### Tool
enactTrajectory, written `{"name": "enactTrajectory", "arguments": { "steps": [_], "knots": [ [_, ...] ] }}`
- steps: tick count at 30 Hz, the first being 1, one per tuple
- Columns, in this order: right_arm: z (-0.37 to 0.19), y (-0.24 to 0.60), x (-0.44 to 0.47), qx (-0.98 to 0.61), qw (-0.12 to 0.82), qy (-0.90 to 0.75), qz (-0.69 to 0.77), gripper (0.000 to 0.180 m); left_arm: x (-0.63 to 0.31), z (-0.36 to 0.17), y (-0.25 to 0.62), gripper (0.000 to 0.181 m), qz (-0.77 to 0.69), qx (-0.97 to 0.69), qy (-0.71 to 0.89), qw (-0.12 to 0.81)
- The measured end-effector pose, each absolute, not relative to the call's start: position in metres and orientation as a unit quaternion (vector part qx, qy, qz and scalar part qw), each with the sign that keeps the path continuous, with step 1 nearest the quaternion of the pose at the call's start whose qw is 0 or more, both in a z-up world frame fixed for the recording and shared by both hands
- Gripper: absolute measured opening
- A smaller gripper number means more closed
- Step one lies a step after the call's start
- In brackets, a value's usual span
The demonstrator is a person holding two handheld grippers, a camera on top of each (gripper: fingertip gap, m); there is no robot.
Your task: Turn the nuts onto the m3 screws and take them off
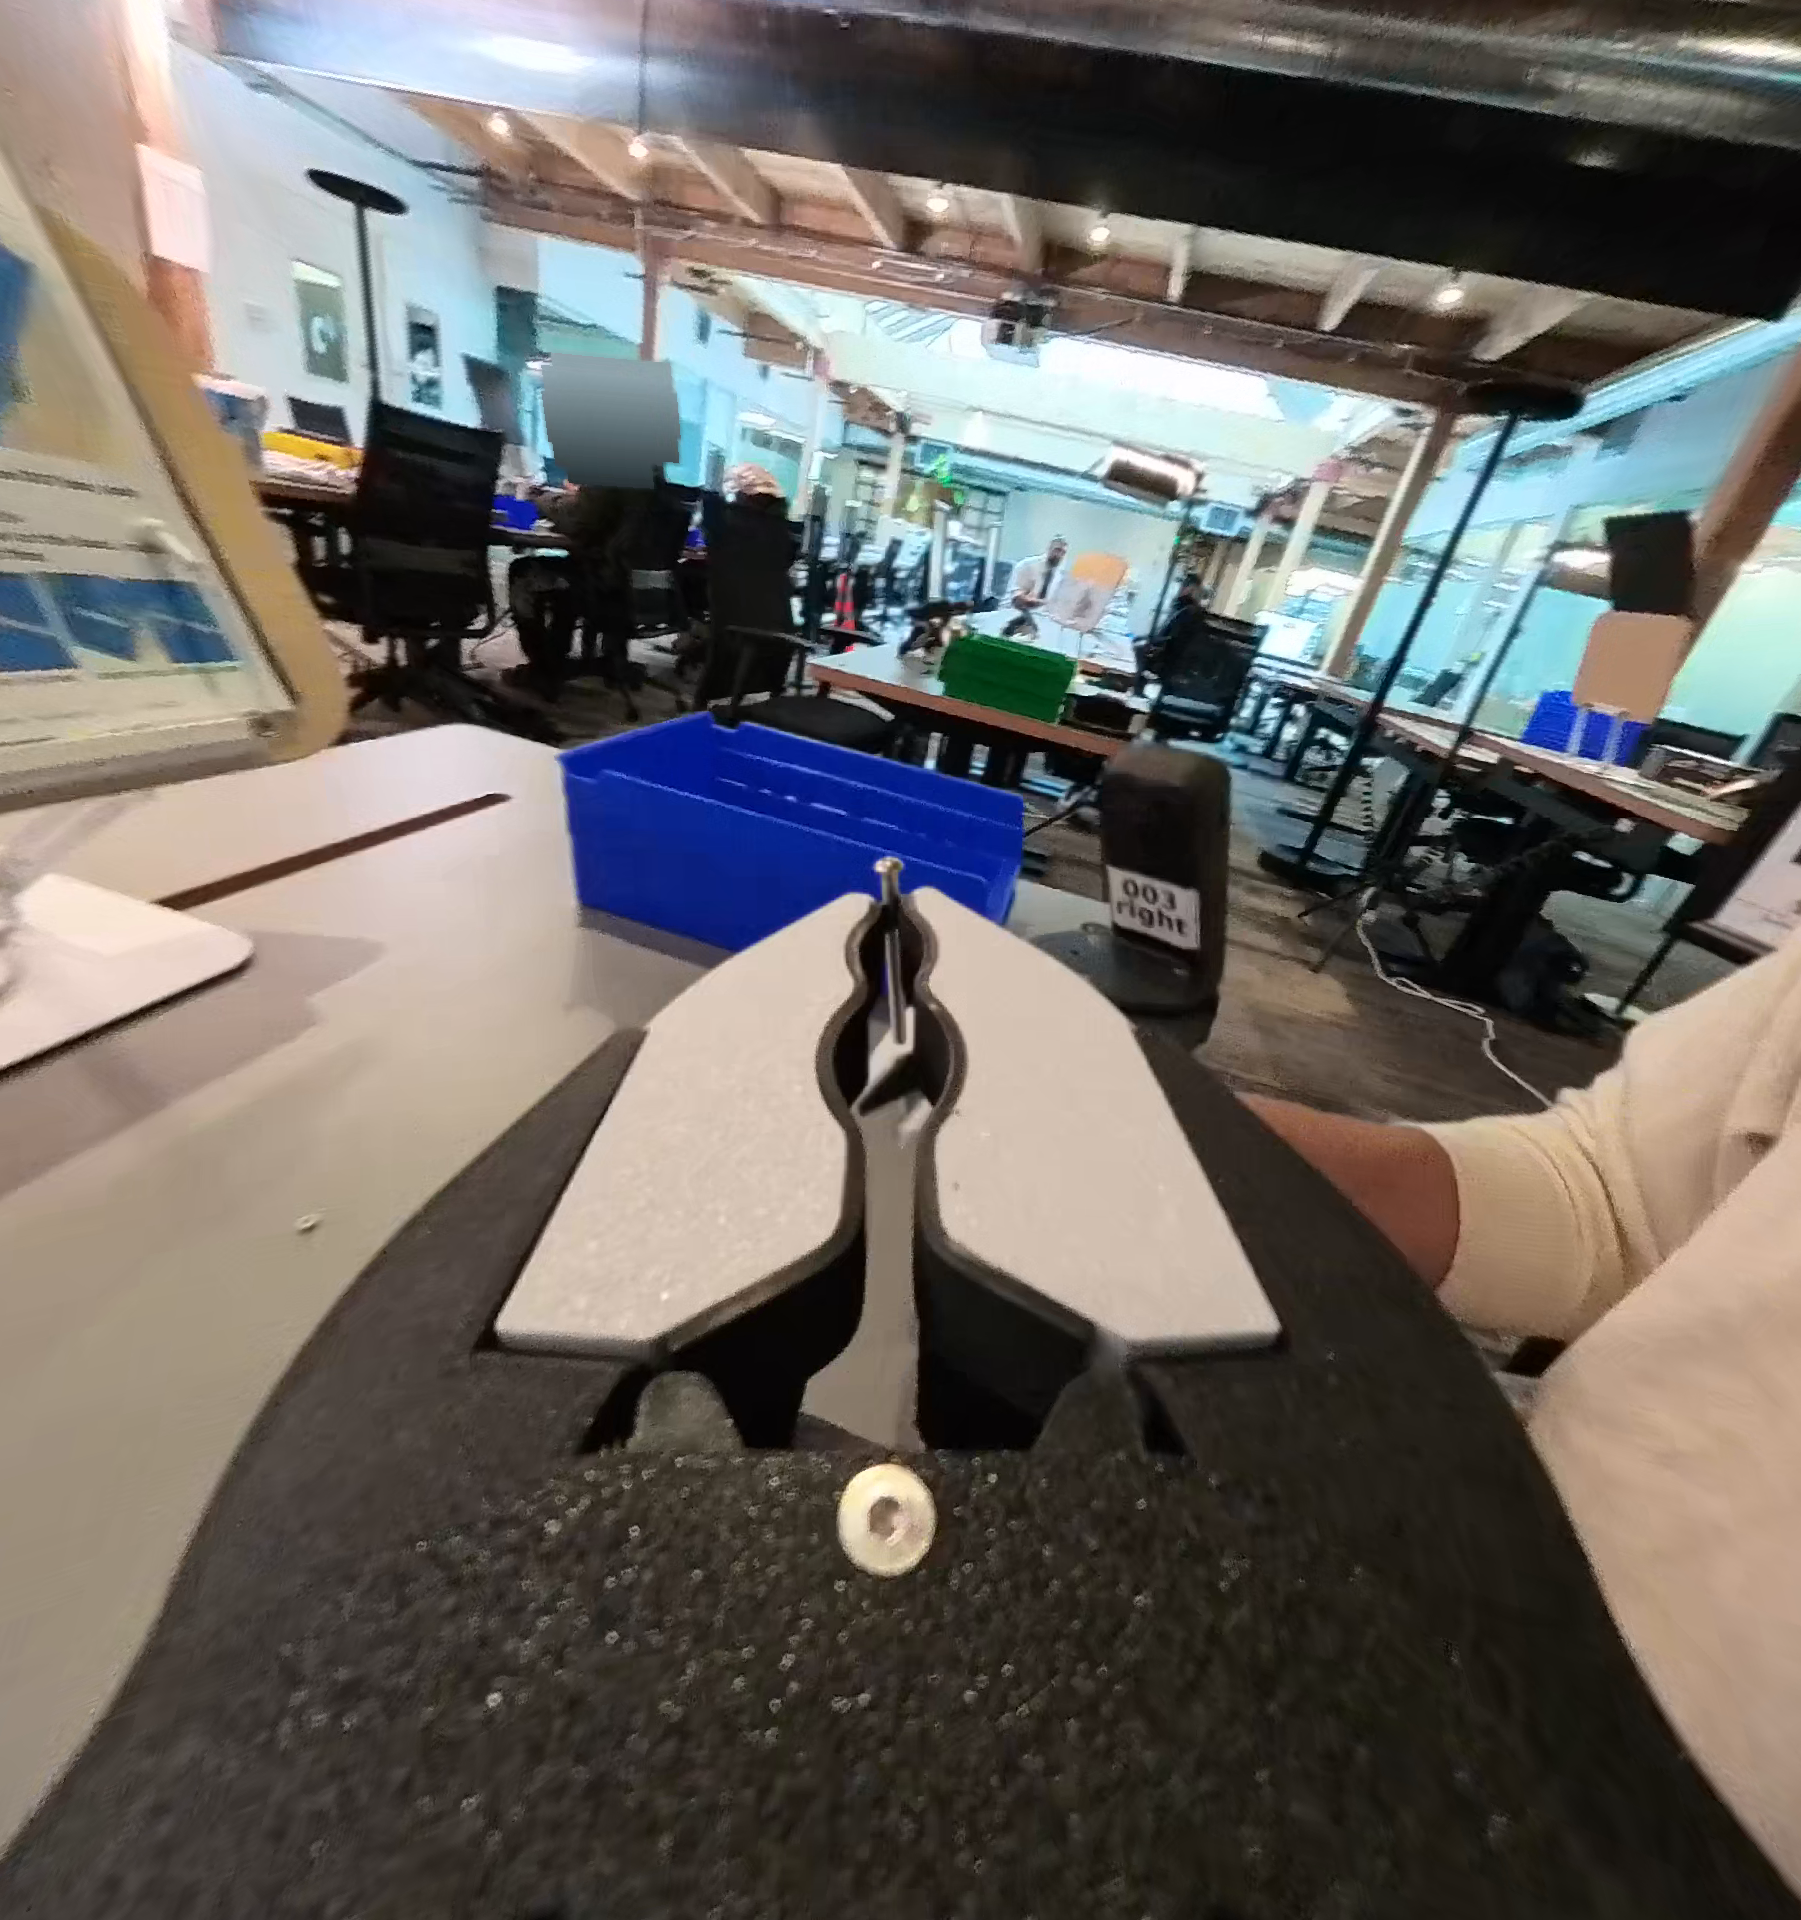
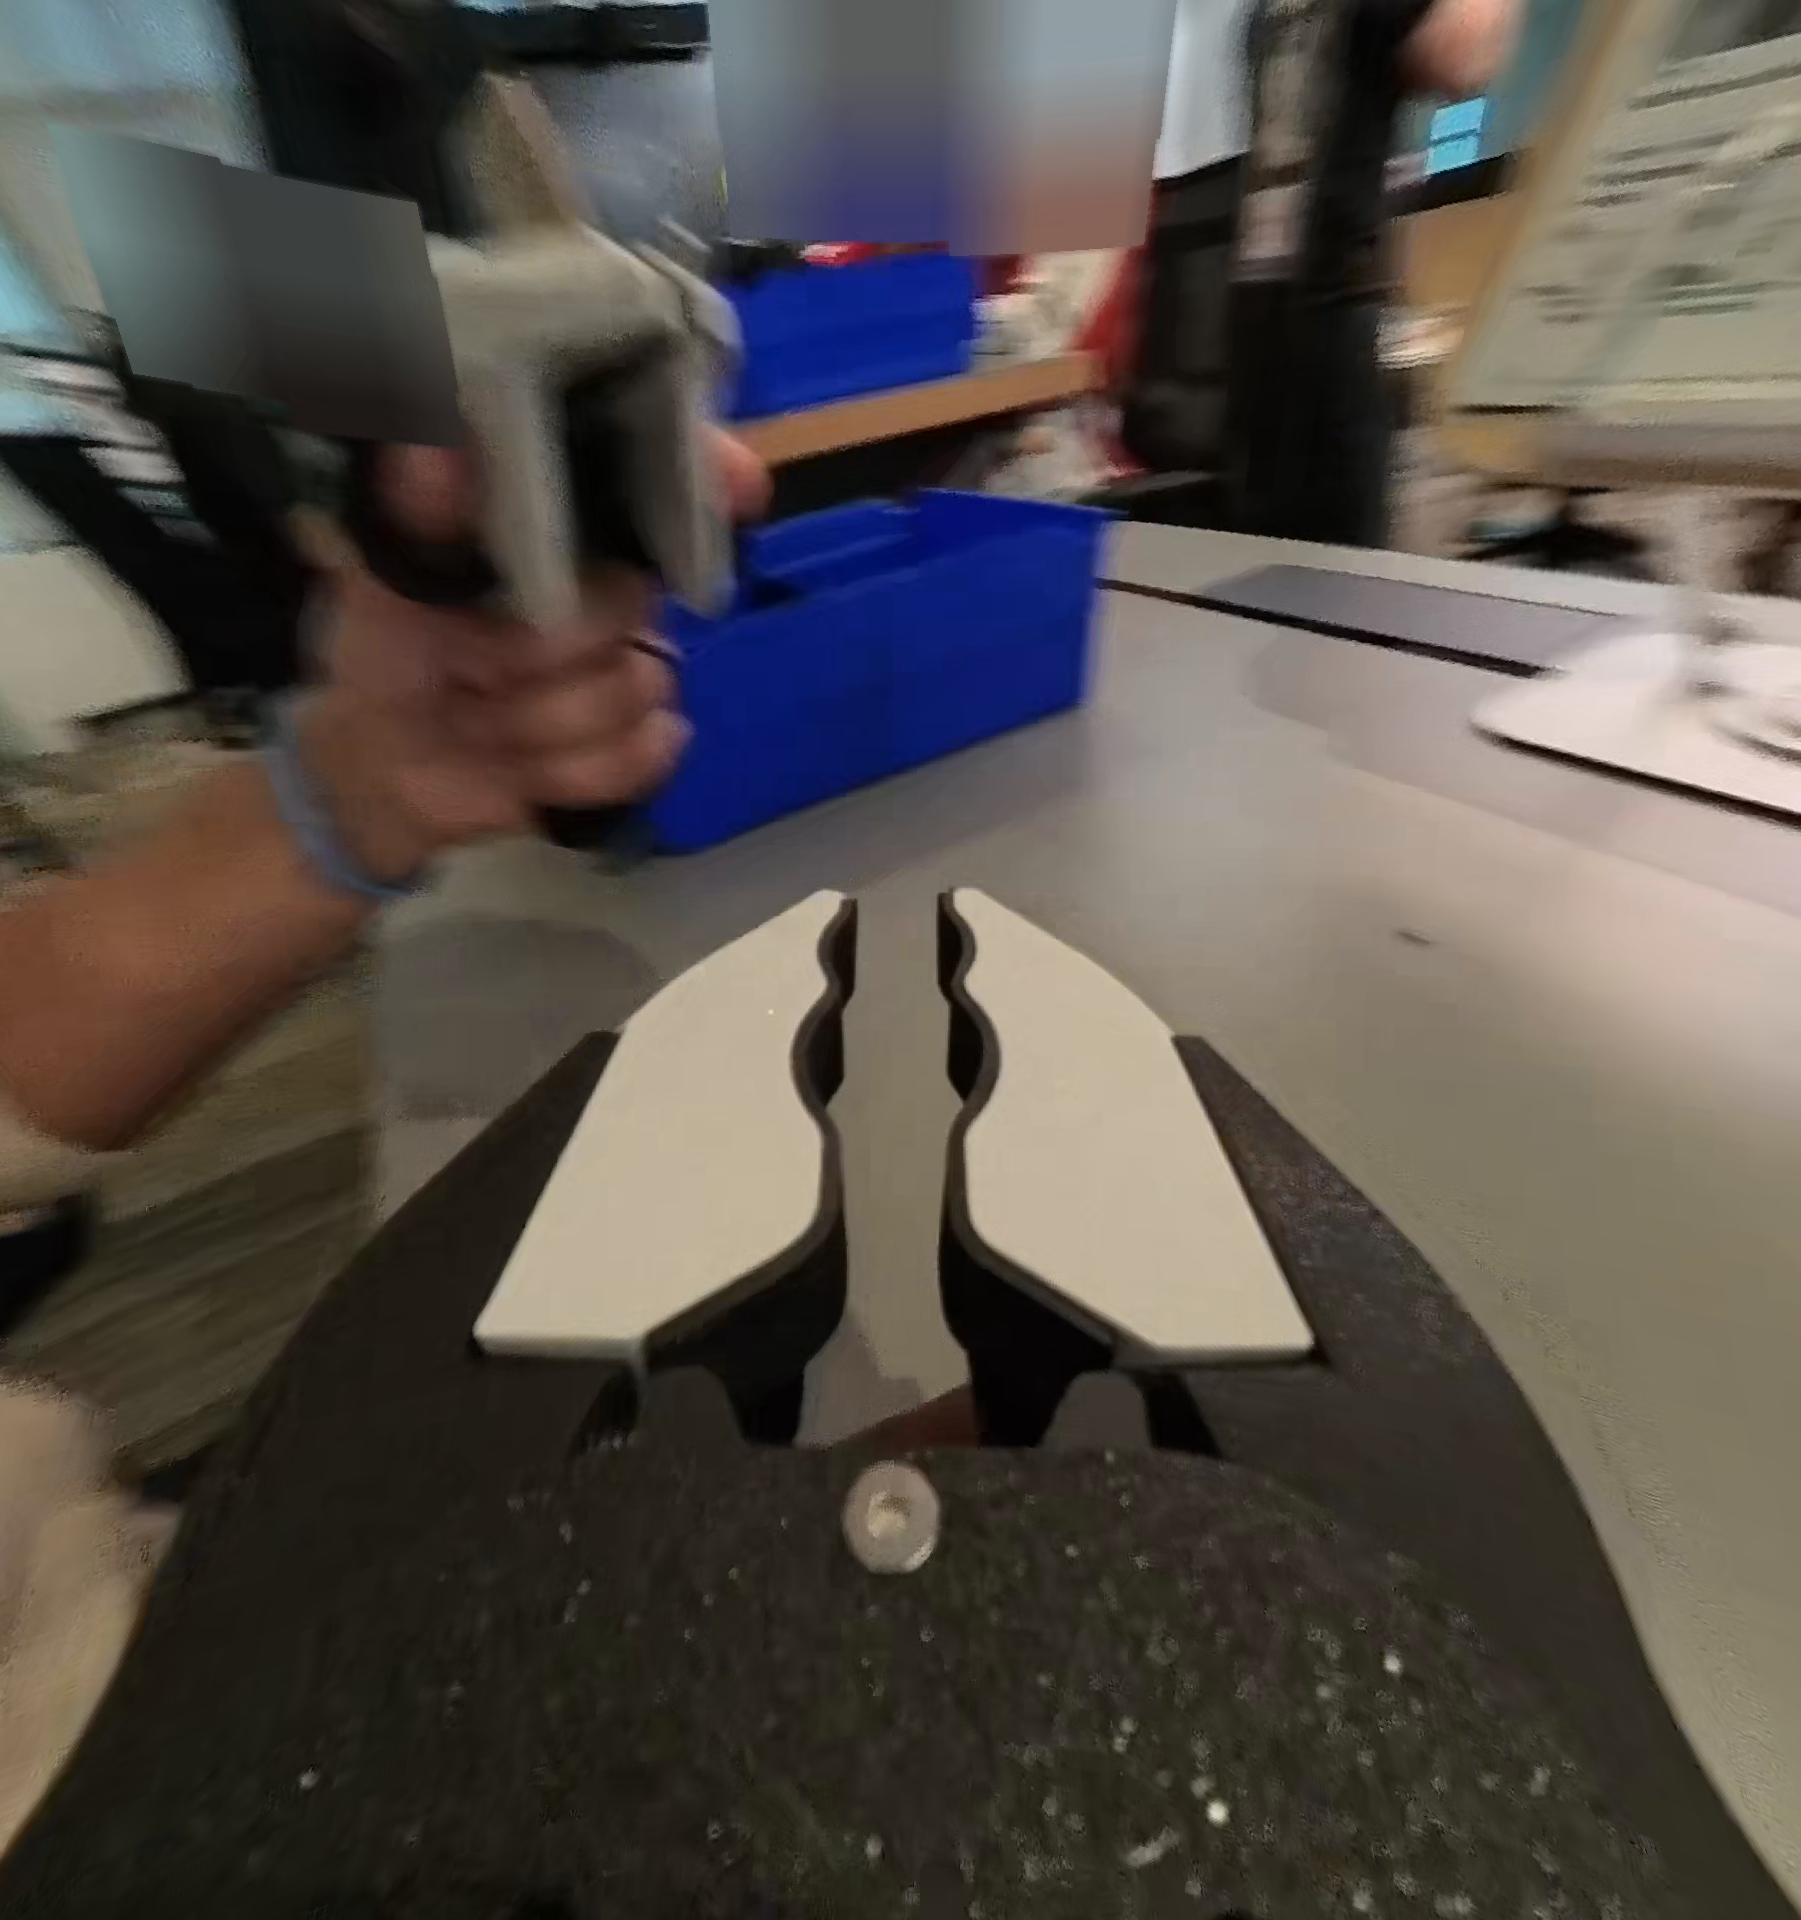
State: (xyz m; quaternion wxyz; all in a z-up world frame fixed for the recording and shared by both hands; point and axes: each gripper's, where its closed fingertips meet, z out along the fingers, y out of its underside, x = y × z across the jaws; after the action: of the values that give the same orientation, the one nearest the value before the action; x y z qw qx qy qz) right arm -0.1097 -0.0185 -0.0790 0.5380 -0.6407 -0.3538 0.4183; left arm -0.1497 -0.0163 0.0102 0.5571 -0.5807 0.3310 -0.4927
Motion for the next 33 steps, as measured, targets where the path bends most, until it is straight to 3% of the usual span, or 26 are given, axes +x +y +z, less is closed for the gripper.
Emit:
{"name": "enactTrajectory", "arguments": {
  "steps": [5, 12, 13, 25, 31, 33],
  "knots": [
    [-0.035, -0.036, -0.126, -0.605, 0.515, -0.368, 0.483, 0.015, -0.124, 0.002, -0.034, 0.002, -0.527, -0.549, 0.359, 0.540],
    [-0.026, -0.047, -0.129, -0.580, 0.493, -0.361, 0.538, 0.008, -0.109, -0.005, -0.040, 0.002, -0.537, -0.546, 0.360, 0.533],
    [-0.027, -0.045, -0.128, -0.584, 0.498, -0.359, 0.531, 0.002, -0.109, -0.005, -0.041, 0.002, -0.541, -0.543, 0.360, 0.532],
    [-0.028, -0.045, -0.110, -0.586, 0.498, -0.411, 0.490, 0.002, -0.110, -0.047, -0.040, 0.000, -0.488, -0.584, 0.421, 0.493],
    [-0.047, -0.038, -0.099, -0.612, 0.473, -0.489, 0.403, 0.002, -0.115, -0.055, -0.039, 0.000, -0.458, -0.587, 0.440, 0.503],
    [-0.052, -0.038, -0.094, -0.617, 0.449, -0.522, 0.380, 0.002, -0.117, -0.063, -0.036, 0.018, -0.411, -0.606, 0.465, 0.498]
  ]
}}
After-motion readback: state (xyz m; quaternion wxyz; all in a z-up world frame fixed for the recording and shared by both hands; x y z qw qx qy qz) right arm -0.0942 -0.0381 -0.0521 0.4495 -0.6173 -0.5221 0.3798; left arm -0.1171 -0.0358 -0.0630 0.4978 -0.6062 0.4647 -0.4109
